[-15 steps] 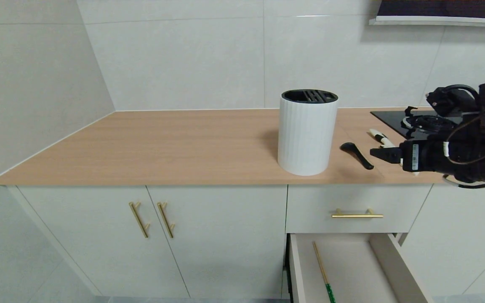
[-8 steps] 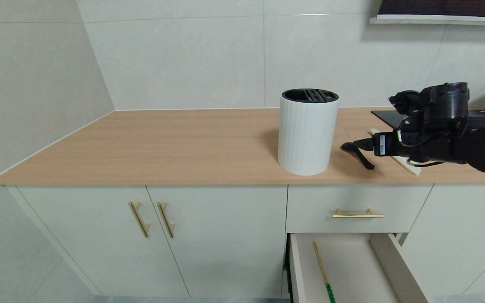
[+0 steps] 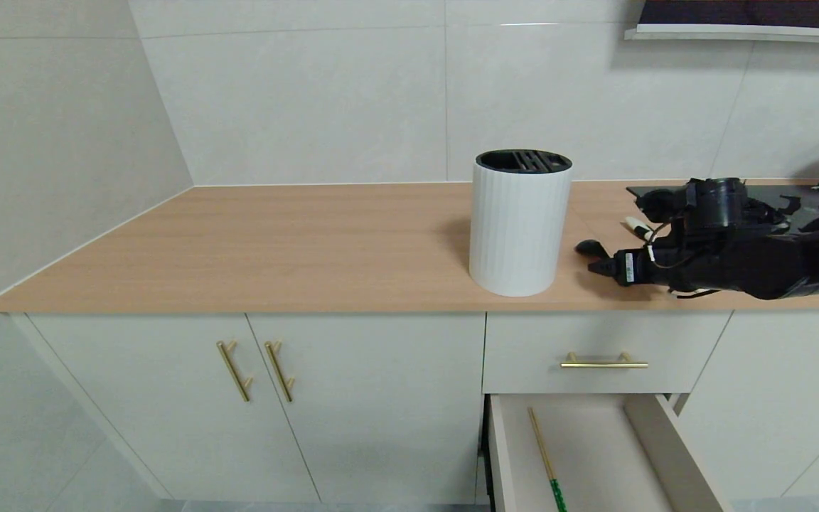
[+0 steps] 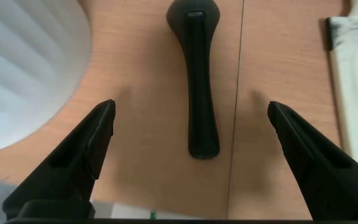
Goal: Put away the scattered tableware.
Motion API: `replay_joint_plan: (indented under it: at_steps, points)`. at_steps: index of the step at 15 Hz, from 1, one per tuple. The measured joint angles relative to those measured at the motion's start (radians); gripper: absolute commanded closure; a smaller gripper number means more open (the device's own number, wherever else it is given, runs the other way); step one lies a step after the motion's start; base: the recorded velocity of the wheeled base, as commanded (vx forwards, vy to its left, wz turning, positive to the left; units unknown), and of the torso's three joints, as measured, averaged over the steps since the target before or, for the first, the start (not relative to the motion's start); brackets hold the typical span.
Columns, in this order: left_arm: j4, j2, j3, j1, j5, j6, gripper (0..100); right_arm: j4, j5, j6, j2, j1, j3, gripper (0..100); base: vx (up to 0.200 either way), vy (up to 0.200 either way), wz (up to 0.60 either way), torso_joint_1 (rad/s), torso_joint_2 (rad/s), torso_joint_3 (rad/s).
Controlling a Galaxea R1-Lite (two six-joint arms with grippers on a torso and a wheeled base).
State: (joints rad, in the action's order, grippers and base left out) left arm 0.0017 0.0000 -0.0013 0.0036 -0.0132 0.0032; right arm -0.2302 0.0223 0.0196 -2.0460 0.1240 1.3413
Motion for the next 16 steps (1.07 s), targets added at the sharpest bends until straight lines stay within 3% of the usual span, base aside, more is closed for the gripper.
replay_joint_plan:
  at_steps: [9,10,16]
  points:
    - [0.0,0.0,0.0,0.0,0.001,0.0,0,-0.076,-0.014,-0.048,-0.059,0.0,-0.013,0,0.0,0.0,0.0,0.0,0.0,0.0]
    - [0.0,0.0,0.0,0.0,0.0,0.0,0,-0.081,-0.02,-0.051,-0.061,0.0,-0.016,100,0.0,0.0,0.0,0.0,0.0,0.0]
    - [0.0,0.0,0.0,0.0,0.0,0.0,0,-0.086,-0.027,-0.05,-0.07,0.005,-0.015,100,0.0,0.0,0.0,0.0,0.0,0.0]
